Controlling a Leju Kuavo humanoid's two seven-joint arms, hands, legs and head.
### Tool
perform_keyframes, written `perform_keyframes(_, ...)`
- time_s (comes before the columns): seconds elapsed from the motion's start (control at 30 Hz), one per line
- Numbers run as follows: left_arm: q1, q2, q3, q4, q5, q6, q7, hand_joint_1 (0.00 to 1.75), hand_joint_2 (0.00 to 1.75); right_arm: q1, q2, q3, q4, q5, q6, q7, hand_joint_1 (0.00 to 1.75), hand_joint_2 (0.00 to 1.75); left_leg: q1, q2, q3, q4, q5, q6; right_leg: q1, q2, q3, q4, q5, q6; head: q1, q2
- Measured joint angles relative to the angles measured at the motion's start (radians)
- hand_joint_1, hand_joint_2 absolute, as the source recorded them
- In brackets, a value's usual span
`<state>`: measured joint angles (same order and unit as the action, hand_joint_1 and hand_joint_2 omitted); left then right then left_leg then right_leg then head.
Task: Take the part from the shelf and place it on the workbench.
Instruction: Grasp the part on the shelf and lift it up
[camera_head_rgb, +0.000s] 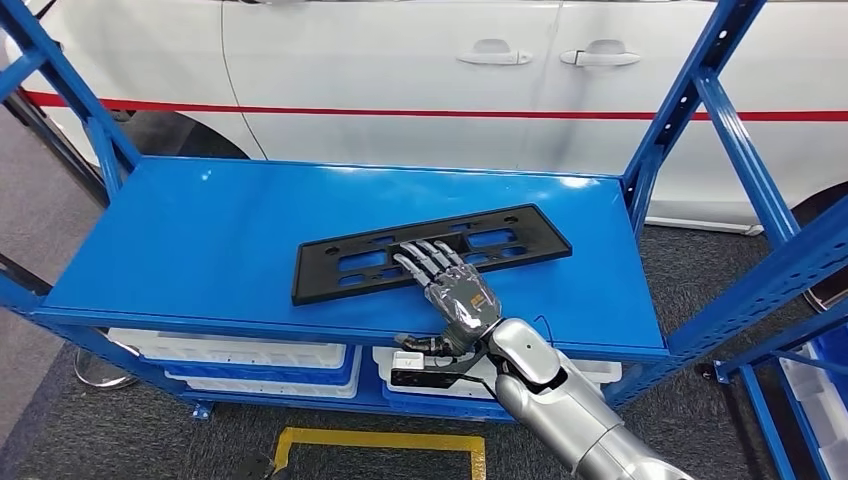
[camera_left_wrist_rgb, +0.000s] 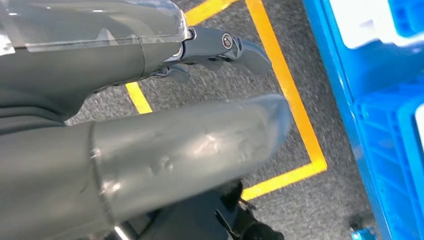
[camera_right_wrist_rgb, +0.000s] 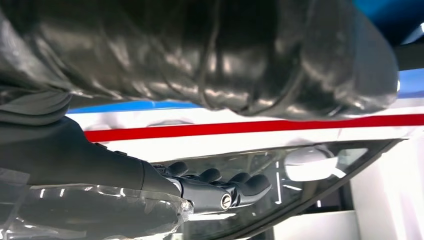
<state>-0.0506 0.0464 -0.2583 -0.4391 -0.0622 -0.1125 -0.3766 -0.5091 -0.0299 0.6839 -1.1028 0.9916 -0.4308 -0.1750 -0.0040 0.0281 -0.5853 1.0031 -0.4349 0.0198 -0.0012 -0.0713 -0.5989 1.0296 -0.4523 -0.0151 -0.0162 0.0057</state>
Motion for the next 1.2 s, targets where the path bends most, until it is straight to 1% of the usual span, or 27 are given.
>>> perform_keyframes(0.07,0.003,0.0,0.0,-0.001,0.0,0.0,0.001,0.0,0.0,-0.002,-0.001,0.002,-0.001,0.001,0.0,0.001,0.0,0.0,0.004,-0.012,0.006,-0.011,0.008,0.011,-0.002,0.018,-0.008,0.027,-0.021,0.01,0.0,0.0)
perform_keyframes(0.1,0.003,0.0,0.0,-0.002,0.0,0.0,0.001,0.0,0.0,-0.002,-0.001,0.002,-0.001,0.001,0.0,0.001,0.0,0.0,0.007,-0.016,0.009,-0.015,0.011,0.016,-0.002,0.035,-0.025,0.068,-0.046,0.013,0.0,0.0)
perform_keyframes(0.17,0.002,0.0,0.0,-0.002,0.0,0.0,0.002,0.0,0.0,0.0,-0.002,0.003,-0.001,0.001,0.0,0.002,0.0,0.0,0.007,-0.026,0.008,-0.014,0.012,0.022,-0.005,0.063,-0.087,0.197,-0.109,0.015,0.0,0.0)
perform_keyframes(0.2,0.002,0.0,0.0,-0.002,0.0,0.0,0.002,0.0,0.0,0.002,-0.003,0.004,0.0,0.001,0.0,0.003,0.0,0.0,0.006,-0.032,0.007,-0.013,0.012,0.023,-0.005,0.067,-0.116,0.252,-0.127,0.016,0.0,0.0)
perform_keyframes(0.23,0.003,0.0,0.0,-0.002,0.0,0.0,0.002,0.0,0.0,0.004,-0.004,0.004,0.0,0.001,0.0,0.003,0.0,0.0,0.006,-0.04,0.006,-0.011,0.011,0.023,-0.006,0.068,-0.132,0.278,-0.127,0.017,0.0,0.0)
perform_keyframes(0.27,0.004,0.0,0.0,-0.002,0.0,0.0,0.002,0.0,0.0,0.005,-0.005,0.005,0.001,0.001,0.0,0.003,0.0,0.0,0.006,-0.048,0.006,-0.009,0.01,0.022,-0.007,0.069,-0.126,0.262,-0.106,0.017,0.0,0.0)
perform_keyframes(0.3,0.004,0.0,0.0,-0.002,0.0,0.0,0.002,0.0,0.0,0.005,-0.006,0.005,0.001,0.001,0.0,0.003,0.0,0.0,0.007,-0.056,0.006,-0.004,0.008,0.019,-0.009,0.071,-0.102,0.21,-0.07,0.017,0.0,0.0)
perform_keyframes(0.33,0.004,0.0,0.0,-0.003,0.0,0.0,0.002,0.0,0.0,0.004,-0.007,0.005,0.001,0.001,0.0,0.003,0.0,0.0,0.008,-0.063,0.006,0.001,0.004,0.016,-0.012,0.08,-0.069,0.139,-0.037,0.017,0.0,0.0)
perform_keyframes(0.37,0.004,0.0,0.0,-0.003,0.0,0.0,0.002,0.0,0.0,0.003,-0.007,0.005,0.001,0.001,0.0,0.003,0.0,0.0,0.007,-0.069,0.003,0.008,0.0,0.011,-0.013,0.092,-0.04,0.077,-0.013,0.016,0.001,0.0)
perform_keyframes(0.4,0.003,-0.001,0.0,-0.004,0.0,0.0,0.002,0.0,0.0,0.002,-0.007,0.006,0.001,0.001,0.0,0.003,0.0,0.0,0.007,-0.074,-0.002,0.014,-0.002,0.006,-0.013,0.101,-0.022,0.038,-0.001,0.014,0.0,0.0)
perform_keyframes(0.47,0.004,-0.001,0.0,-0.005,0.0,0.0,0.003,0.0,0.0,0.002,-0.008,0.006,0.001,-0.001,0.0,0.004,0.0,0.0,0.007,-0.081,-0.009,0.018,-0.004,-0.005,-0.009,0.106,-0.017,0.02,0.0,0.007,0.0,0.0)
perform_keyframes(0.53,0.006,0.0,0.0,-0.006,0.0,0.0,0.003,0.0,0.0,0.002,-0.008,0.007,0.0,-0.01,-0.001,0.006,0.0,0.87,0.009,-0.078,-0.012,0.023,-0.009,-0.014,-0.01,0.097,-0.015,0.015,0.003,-0.006,0.0,0.0)
perform_keyframes(0.57,0.006,0.0,0.0,-0.006,0.0,0.0,0.003,0.0,0.0,0.001,-0.006,0.006,-0.001,-0.018,0.0,0.008,0.0,1.31,0.01,-0.07,-0.018,0.039,-0.021,-0.019,-0.012,0.093,-0.012,0.011,0.005,-0.012,0.0,0.0)
perform_keyframes(0.6,0.005,0.0,-0.001,-0.006,0.0,0.0,0.004,0.0,0.0,0.001,-0.004,0.005,-0.001,-0.028,0.001,0.009,0.0,1.75,0.011,-0.06,-0.034,0.074,-0.042,-0.023,-0.014,0.089,-0.01,0.007,0.006,-0.018,0.0,0.0)
perform_keyframes(0.63,0.004,-0.001,-0.001,-0.006,0.001,0.0,0.004,0.0,0.0,0.001,-0.003,0.004,-0.001,-0.039,0.004,0.012,0.0,1.75,0.013,-0.05,-0.059,0.128,-0.071,-0.028,-0.013,0.085,-0.008,0.006,0.006,-0.021,0.0,0.0)
perform_keyframes(0.7,0.005,-0.001,-0.001,-0.006,0.001,0.001,0.004,0.0,0.0,0.002,-0.001,0.0,0.0,-0.053,0.012,0.022,0.0,1.75,0.016,-0.043,-0.121,0.253,-0.122,-0.035,-0.012,0.077,-0.009,0.006,0.005,-0.024,0.0,0.0)
perform_keyframes(0.73,0.006,-0.001,-0.001,-0.006,0.001,0.001,0.005,0.0,0.0,0.002,-0.001,-0.002,0.001,-0.051,0.014,0.032,0.0,1.75,0.017,-0.042,-0.139,0.287,-0.127,-0.037,-0.011,0.074,-0.009,0.006,0.004,-0.024,0.0,0.0)
perform_keyframes(0.77,0.008,0.0,-0.001,-0.006,0.001,0.002,0.006,0.0,0.0,0.001,0.0,-0.005,0.004,-0.043,0.015,0.045,0.0,1.75,0.017,-0.04,-0.14,0.284,-0.112,-0.038,-0.011,0.071,-0.009,0.007,0.004,-0.023,0.0,0.0)
perform_keyframes(0.8,0.009,0.0,-0.001,-0.006,0.001,0.003,0.007,0.0,0.0,-0.001,0.001,-0.008,0.007,-0.029,0.014,0.06,0.0,1.75,0.017,-0.038,-0.121,0.241,-0.082,-0.037,-0.011,0.069,-0.008,0.007,0.003,-0.022,0.0,0.0)
perform_keyframes(0.83,0.009,0.0,-0.001,-0.007,0.001,0.004,0.007,0.0,0.0,-0.004,0.003,-0.011,0.011,-0.013,0.012,0.075,0.0,1.75,0.017,-0.036,-0.087,0.17,-0.044,-0.035,-0.011,0.068,-0.007,0.007,0.002,-0.021,0.0,0.0)
perform_keyframes(0.9,0.008,0.0,-0.001,-0.009,0.001,0.005,0.008,0.0,0.0,-0.013,0.006,-0.018,0.019,0.009,0.009,0.095,0.0,1.75,0.013,-0.031,-0.027,0.049,-0.002,-0.026,-0.009,0.066,-0.007,0.008,0.001,-0.014,0.0,0.0)
perform_keyframes(0.93,0.008,0.0,-0.001,-0.01,0.001,0.005,0.008,0.0,0.0,-0.018,0.008,-0.02,0.023,0.014,0.007,0.1,0.0,1.75,0.01,-0.03,-0.013,0.02,0.002,-0.021,-0.007,0.066,-0.007,0.008,0.001,-0.009,0.0,0.0)
perform_keyframes(1.03,0.01,0.0,-0.001,-0.012,0.0,0.005,0.009,0.0,0.0,-0.025,0.012,-0.024,0.033,0.02,0.004,0.107,0.0,1.75,0.008,-0.033,-0.009,0.008,0.004,-0.004,-0.008,0.064,-0.006,0.009,-0.001,0.008,0.0,0.0)
perform_keyframes(1.07,0.01,0.0,-0.001,-0.013,0.0,0.005,0.009,0.0,0.0,-0.027,0.013,-0.027,0.037,0.02,0.004,0.108,0.0,1.75,0.01,-0.034,-0.006,0.004,0.007,0.003,-0.009,0.065,-0.01,0.021,-0.01,0.013,0.0,0.0)
perform_keyframes(1.1,0.01,0.0,-0.001,-0.014,0.0,0.005,0.009,0.0,0.0,-0.03,0.013,-0.03,0.04,0.019,0.003,0.11,0.0,1.75,0.012,-0.033,-0.004,-0.001,0.01,0.01,-0.009,0.066,-0.024,0.049,-0.029,0.018,0.0,0.0)
perform_keyframes(1.13,0.009,0.0,-0.001,-0.015,-0.001,0.005,0.01,0.0,0.0,-0.033,0.014,-0.034,0.043,0.019,0.002,0.111,0.0,1.75,0.013,-0.033,-0.003,-0.003,0.011,0.015,-0.01,0.067,-0.047,0.1,-0.057,0.02,0.0,0.0)
perform_keyframes(1.2,0.01,0.0,-0.001,-0.016,-0.002,0.005,0.011,0.0,0.0,-0.033,0.014,-0.04,0.05,0.018,0.001,0.111,0.0,1.75,0.011,-0.034,-0.003,-0.003,0.011,0.019,-0.01,0.069,-0.113,0.231,-0.116,0.023,0.0,0.0)
